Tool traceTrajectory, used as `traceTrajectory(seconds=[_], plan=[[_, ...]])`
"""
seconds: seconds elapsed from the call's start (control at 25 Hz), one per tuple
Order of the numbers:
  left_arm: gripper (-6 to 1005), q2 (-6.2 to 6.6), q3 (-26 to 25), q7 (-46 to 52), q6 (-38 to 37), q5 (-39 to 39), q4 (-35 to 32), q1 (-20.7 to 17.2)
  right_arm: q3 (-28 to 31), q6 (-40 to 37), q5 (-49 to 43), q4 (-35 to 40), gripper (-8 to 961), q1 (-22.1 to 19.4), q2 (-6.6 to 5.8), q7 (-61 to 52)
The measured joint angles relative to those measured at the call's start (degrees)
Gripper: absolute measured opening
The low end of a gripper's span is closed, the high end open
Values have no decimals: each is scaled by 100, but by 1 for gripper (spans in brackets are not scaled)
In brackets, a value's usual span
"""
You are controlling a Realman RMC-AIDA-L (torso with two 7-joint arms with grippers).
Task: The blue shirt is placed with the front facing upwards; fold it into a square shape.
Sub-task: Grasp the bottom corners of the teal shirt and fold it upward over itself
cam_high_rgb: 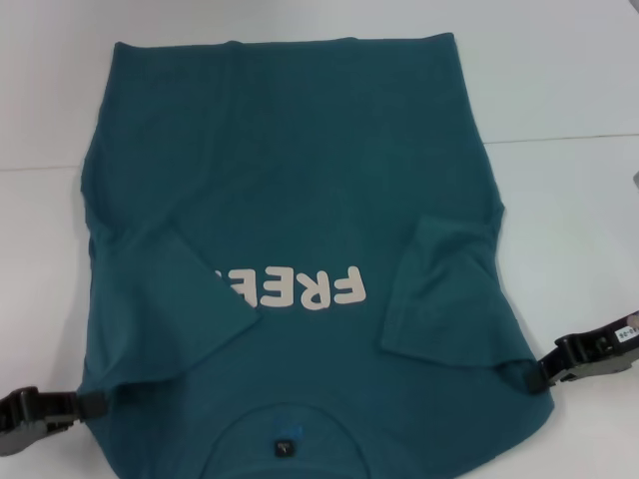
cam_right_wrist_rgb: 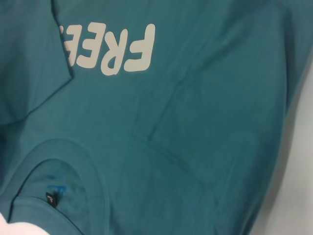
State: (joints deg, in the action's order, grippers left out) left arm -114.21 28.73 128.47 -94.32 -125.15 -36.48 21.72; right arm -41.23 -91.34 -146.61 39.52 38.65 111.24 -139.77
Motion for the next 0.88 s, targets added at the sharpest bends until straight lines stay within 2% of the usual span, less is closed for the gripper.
traceTrajectory(seconds=[0.32,0.56,0.76,0.88], plan=[[49,-11,-31,97,-534,-496,-365,-174,-13,-439,-158,149,38,-162,-43,3],[49,-20,-94,124,-818,-1010,-461,-399,-19,-796,-547,152,39,-324,15,184],[49,-66,-117,52,-1099,-1123,-583,-512,39,-877,-539,252,39,-497,16,249],[48,-75,-118,-4,-1162,-1088,-577,-435,130,-880,-304,293,40,-511,8,324]])
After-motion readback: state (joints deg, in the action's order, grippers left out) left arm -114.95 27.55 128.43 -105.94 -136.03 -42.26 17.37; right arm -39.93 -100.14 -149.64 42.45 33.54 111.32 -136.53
